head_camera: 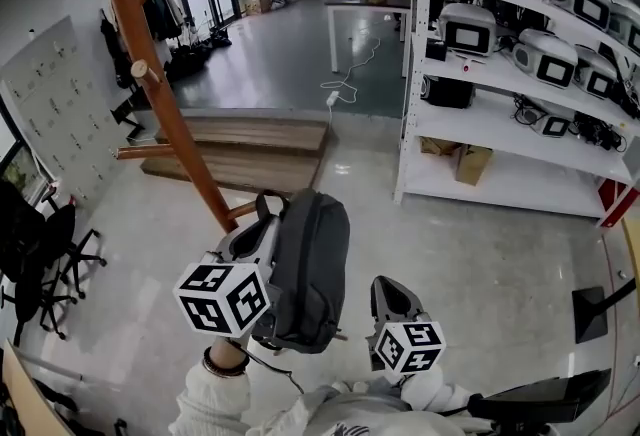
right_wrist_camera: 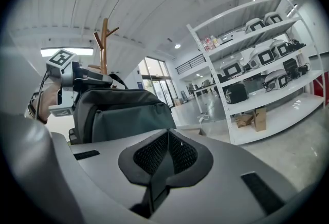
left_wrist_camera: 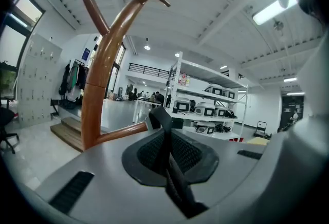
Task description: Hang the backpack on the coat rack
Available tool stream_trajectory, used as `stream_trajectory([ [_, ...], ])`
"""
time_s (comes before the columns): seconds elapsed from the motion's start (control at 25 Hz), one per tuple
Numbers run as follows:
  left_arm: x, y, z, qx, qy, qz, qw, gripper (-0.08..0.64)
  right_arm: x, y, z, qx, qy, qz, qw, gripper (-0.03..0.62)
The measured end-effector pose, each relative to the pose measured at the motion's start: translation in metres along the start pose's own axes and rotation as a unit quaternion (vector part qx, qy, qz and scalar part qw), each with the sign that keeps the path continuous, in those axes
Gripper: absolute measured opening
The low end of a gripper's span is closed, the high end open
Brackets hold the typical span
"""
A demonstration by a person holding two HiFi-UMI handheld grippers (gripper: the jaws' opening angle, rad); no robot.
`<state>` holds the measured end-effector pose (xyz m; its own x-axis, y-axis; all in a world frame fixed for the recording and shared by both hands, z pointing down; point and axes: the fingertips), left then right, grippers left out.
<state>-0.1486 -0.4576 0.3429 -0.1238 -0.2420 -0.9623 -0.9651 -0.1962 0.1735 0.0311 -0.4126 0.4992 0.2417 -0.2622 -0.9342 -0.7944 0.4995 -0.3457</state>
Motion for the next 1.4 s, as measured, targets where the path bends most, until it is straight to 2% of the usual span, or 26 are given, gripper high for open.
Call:
stream_trajectory([
  [0.36, -0.010, 0.030, -0.001, 0.043, 0.003, 0.028, 0.9987, 0.017, -0.005, 0.004, -0.008, 0.013, 0.012, 0.001, 1.000, 0.013],
  [0.8, -0.029, 0.054, -0.004, 0.081, 0.005, 0.038, 0.9960, 0.017, -0.016, 0.007, -0.016, 0.019, 0.028, 0.001, 0.999, 0.012],
  [1.04, -0.037, 0.066, -0.008, 0.112, -0.002, 0.035, 0.9931, 0.017, -0.021, 0.007, -0.018, 0.020, 0.038, 0.004, 0.999, 0.012],
  [1.4, -0.048, 0.078, -0.013, 0.165, -0.008, 0.059, 0.9845, 0.017, -0.023, 0.007, -0.022, 0.024, 0.046, 0.009, 0.999, 0.012],
])
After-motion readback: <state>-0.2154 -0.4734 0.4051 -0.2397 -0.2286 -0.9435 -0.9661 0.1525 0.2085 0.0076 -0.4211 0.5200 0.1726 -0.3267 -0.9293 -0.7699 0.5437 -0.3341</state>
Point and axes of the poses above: the fingertips, and each gripper's own axes: z backward along the fingers, y to its left, x out of its top, and after that the axes turned 12 degrees about x, right-handed
